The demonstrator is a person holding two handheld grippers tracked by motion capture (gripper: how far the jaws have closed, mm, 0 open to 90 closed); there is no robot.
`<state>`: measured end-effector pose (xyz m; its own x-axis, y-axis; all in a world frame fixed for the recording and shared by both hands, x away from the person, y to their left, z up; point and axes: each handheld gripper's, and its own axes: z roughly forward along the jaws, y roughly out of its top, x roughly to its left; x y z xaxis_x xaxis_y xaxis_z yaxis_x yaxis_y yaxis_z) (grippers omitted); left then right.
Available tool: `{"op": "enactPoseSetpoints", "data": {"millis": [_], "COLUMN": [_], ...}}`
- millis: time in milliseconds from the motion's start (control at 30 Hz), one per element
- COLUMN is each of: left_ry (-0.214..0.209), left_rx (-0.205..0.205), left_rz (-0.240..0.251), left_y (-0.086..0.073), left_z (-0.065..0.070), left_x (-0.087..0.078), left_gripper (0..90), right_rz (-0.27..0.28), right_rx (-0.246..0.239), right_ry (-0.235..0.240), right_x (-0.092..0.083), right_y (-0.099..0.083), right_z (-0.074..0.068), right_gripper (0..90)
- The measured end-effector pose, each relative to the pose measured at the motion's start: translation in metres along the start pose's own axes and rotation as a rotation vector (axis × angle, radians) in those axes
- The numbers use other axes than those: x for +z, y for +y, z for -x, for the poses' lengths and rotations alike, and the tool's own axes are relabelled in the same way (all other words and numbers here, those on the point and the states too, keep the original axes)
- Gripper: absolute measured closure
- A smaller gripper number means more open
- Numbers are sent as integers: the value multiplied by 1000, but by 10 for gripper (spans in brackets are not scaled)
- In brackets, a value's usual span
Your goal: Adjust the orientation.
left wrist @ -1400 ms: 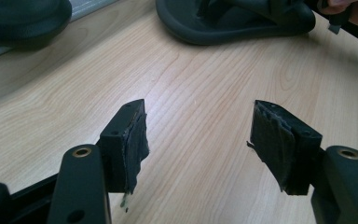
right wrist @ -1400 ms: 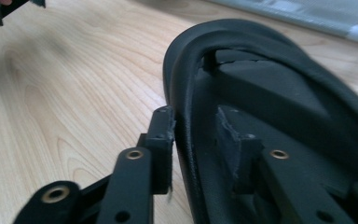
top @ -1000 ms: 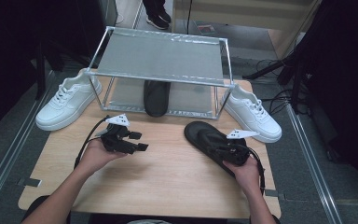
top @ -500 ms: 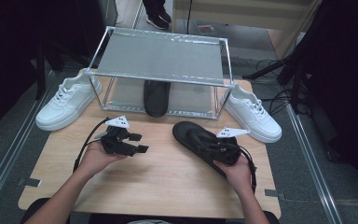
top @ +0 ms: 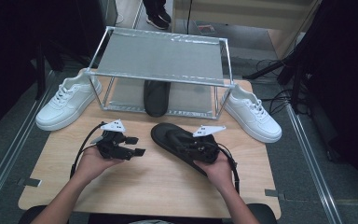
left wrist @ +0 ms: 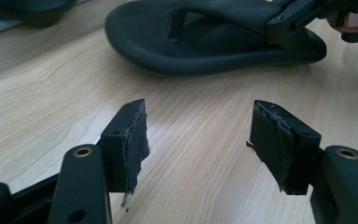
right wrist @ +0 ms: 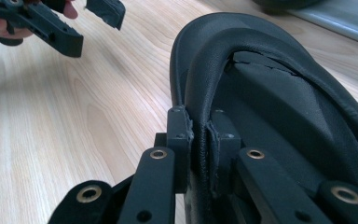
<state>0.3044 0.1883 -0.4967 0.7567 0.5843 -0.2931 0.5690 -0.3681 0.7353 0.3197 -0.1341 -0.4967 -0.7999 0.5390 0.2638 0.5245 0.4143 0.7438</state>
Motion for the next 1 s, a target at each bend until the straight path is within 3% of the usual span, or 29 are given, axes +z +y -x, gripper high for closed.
{"op": "enactPoseSetpoints", "data": {"millis": [367, 567, 633, 733, 900, 1000], "left_ry": [9, 3, 7, 8, 13, 1], "left_rx": [-2, -3, -3, -1, -4, -4], "left_rz": [-1, -6, -7, -14, -12, -15], "left_y": [-5, -6, -7, -7, -7, -7], "left_z": [5, 7, 7, 8, 8, 9], "left_x": [0, 4, 6, 7, 7, 7], "left_gripper": [369, 370, 372, 372, 381, 443], "right_rz": [-7, -34, -33, -27, -4, 13], "right_rx": [2, 20, 17, 20, 8, 6], "right_ry": [25, 59, 60, 86, 59, 52], "right_x": [29, 43, 42, 37, 21, 9], "right_y": [6, 2, 3, 4, 5, 5], "right_z": [-14, -14, -14, -12, -9, -4], "right_gripper": [823, 822, 807, 705, 692, 693]}}
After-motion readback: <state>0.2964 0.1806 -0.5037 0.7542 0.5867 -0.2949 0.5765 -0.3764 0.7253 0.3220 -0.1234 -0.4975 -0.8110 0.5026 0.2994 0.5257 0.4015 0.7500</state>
